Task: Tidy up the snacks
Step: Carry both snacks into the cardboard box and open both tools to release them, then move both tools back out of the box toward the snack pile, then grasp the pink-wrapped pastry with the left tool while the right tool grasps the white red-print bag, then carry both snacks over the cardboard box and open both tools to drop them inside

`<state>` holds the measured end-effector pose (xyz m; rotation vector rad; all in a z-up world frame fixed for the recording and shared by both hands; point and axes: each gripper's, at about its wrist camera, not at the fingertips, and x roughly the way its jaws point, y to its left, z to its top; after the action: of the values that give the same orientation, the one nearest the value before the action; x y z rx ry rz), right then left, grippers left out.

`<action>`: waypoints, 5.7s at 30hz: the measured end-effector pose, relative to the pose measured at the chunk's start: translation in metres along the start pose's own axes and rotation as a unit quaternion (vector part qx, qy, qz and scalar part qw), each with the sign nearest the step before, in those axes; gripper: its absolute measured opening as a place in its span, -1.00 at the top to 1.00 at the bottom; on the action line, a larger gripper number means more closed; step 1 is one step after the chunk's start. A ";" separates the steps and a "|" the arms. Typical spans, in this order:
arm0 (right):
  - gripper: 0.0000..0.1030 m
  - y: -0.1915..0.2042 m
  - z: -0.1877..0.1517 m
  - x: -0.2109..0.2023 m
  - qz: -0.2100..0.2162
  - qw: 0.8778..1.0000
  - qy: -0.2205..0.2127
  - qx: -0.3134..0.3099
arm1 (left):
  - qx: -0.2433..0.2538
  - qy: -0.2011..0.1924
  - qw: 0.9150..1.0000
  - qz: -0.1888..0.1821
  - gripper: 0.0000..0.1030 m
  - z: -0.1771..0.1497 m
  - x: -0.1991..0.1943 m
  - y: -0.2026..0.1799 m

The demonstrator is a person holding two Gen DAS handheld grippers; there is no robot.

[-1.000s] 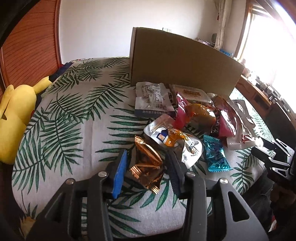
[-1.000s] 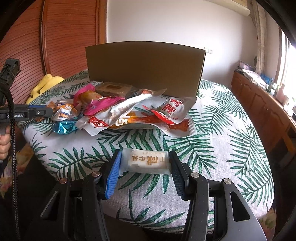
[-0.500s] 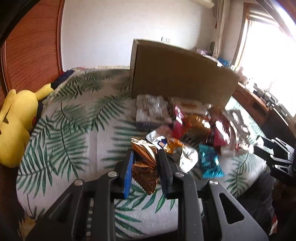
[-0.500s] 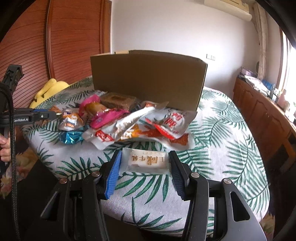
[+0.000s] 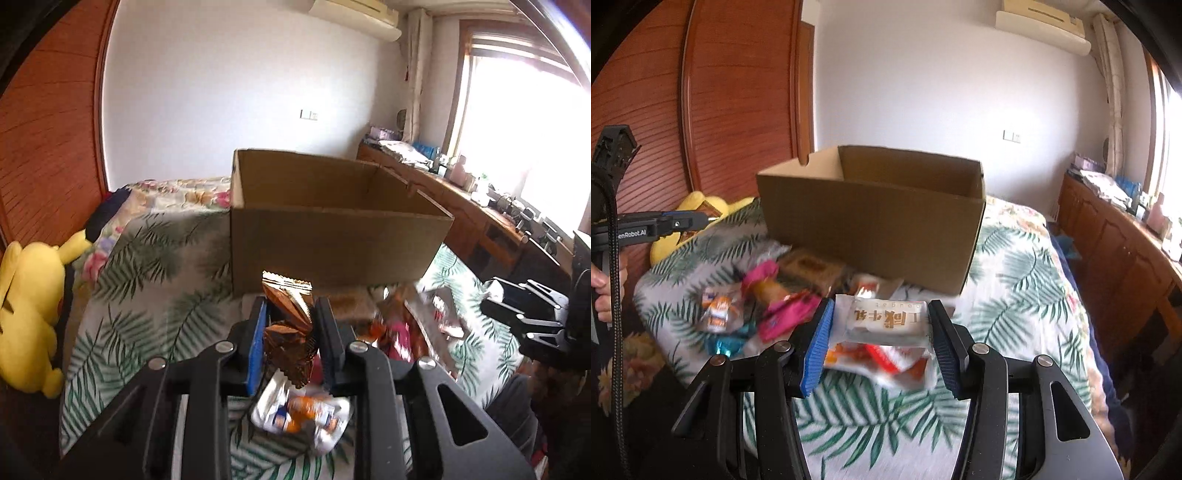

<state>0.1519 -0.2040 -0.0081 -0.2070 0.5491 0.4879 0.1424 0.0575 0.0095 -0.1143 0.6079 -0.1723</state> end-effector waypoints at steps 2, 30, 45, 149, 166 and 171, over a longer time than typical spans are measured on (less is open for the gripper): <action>-0.01 -0.003 0.008 0.006 0.000 1.000 -0.002 -0.002 | 0.008 -0.004 1.000 -0.003 0.55 0.010 0.005 -0.002; -0.02 -0.022 0.102 0.097 0.003 1.000 -0.030 -0.008 | 0.025 -0.028 0.998 -0.050 0.54 0.100 0.109 -0.005; -0.17 -0.025 0.101 0.118 0.000 1.000 -0.015 0.005 | 0.022 -0.012 0.998 -0.049 0.28 0.097 0.132 -0.002; -0.27 -0.040 -0.027 0.100 -0.009 0.987 0.128 0.095 | 0.005 0.105 0.993 -0.053 -0.08 -0.037 0.085 -0.048; 0.63 -0.047 -0.024 0.094 -0.023 0.988 0.118 0.096 | 0.007 0.071 0.996 -0.052 -0.09 -0.023 0.066 -0.037; 0.64 -0.053 -0.023 0.084 -0.031 0.990 0.098 0.100 | 0.009 0.070 0.996 -0.052 -0.09 -0.024 0.070 -0.041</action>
<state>0.2304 -0.2248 -0.0695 -0.0808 0.7761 0.3509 0.1794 0.0026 -0.0426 -0.1182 0.7399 -0.2884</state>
